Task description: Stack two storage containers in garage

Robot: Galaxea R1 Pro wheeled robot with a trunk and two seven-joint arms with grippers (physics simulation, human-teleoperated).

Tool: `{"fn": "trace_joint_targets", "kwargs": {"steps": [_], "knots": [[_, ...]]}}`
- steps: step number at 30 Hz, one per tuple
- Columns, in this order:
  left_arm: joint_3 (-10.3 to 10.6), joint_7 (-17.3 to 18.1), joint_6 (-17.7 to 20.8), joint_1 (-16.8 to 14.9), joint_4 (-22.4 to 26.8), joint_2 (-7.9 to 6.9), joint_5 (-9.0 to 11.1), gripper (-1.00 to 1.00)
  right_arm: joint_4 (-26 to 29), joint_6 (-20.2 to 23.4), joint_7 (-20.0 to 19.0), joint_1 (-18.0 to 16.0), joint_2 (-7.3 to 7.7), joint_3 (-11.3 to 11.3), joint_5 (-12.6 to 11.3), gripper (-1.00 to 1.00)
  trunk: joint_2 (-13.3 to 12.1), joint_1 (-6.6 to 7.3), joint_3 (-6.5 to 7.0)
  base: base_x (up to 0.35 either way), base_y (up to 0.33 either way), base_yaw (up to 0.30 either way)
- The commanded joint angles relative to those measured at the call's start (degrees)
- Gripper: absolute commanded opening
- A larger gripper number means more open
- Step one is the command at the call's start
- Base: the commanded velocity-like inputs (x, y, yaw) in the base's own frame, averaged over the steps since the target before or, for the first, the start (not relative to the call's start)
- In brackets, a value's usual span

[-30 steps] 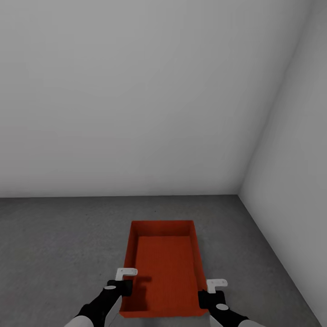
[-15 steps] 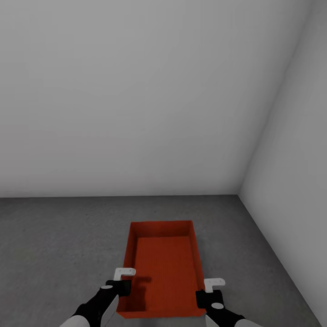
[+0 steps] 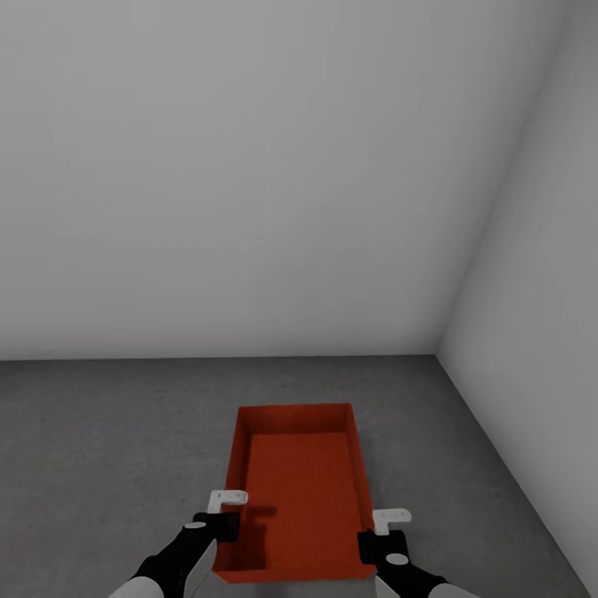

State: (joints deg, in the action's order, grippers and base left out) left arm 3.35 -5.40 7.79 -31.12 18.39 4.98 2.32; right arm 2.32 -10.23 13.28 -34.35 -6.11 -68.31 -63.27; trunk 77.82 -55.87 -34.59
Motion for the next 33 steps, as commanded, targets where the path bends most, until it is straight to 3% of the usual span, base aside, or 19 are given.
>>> {"fn": "trace_joint_targets", "kwargs": {"steps": [1,33], "knots": [[0.7,-0.9,0.4,0.0,-0.1,-1.34,0.6,-1.0,0.2,-1.3,1.0,-0.1,1.45,0.3,0.5,-1.0,0.4,-0.22,-0.24,0.0,0.0,0.0],[0.7,-0.8,0.4,0.0,-0.1,-1.38,0.6,-1.0,0.2,-1.4,1.9,0.0,1.45,0.3,0.5,-1.0,13.3,-7.25,-8.58,0.0,0.0,0.0]]}}
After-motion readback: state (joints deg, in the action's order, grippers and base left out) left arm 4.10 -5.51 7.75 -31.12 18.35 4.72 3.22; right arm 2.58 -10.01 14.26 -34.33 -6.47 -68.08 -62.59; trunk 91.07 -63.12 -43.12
